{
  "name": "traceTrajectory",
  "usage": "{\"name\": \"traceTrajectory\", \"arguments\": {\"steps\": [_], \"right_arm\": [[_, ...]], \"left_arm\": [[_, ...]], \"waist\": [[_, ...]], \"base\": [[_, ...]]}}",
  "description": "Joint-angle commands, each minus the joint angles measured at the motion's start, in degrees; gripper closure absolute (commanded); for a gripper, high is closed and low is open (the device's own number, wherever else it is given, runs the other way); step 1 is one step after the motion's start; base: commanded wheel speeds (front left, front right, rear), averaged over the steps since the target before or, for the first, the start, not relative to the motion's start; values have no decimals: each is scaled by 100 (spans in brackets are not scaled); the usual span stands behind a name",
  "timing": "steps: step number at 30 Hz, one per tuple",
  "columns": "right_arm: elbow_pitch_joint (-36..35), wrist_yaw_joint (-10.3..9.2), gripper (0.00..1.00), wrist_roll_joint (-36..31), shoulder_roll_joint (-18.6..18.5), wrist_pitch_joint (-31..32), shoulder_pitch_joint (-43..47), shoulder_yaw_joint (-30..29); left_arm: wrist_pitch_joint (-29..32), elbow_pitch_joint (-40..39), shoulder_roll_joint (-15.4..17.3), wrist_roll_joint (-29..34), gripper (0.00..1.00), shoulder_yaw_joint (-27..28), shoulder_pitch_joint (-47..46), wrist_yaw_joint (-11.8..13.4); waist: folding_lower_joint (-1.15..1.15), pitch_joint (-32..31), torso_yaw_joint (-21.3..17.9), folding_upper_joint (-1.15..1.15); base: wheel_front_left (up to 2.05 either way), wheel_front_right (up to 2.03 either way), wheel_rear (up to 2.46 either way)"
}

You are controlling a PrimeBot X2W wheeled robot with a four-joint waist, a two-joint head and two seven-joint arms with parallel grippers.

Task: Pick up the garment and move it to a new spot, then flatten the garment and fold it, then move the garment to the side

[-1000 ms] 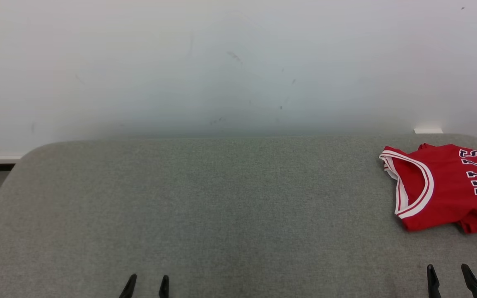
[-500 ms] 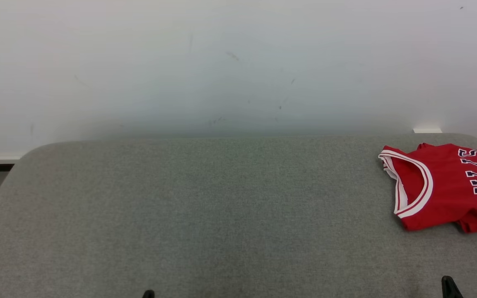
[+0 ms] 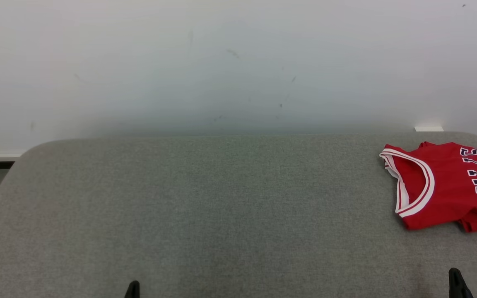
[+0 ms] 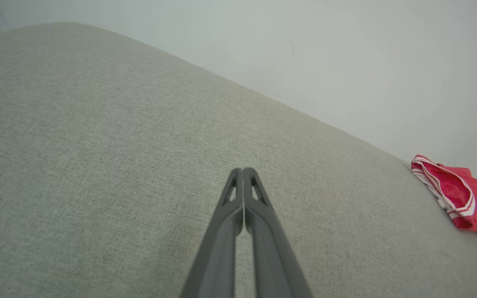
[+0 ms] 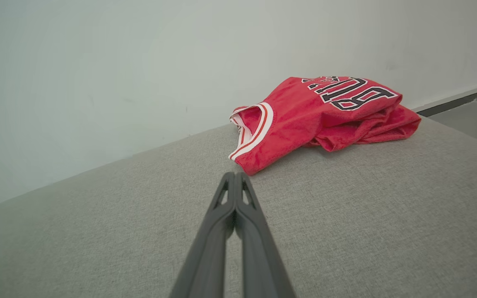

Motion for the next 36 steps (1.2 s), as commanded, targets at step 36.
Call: {"name": "traceTrajectory", "arguments": {"steps": [36], "right_arm": [[58, -6, 100, 3182, -81, 764, -727, 8]], "left_arm": [[690, 102, 169, -3364, 100, 409, -757, -335]], "waist": [[0, 106, 49, 0]], "base": [[0, 0, 0]]}}
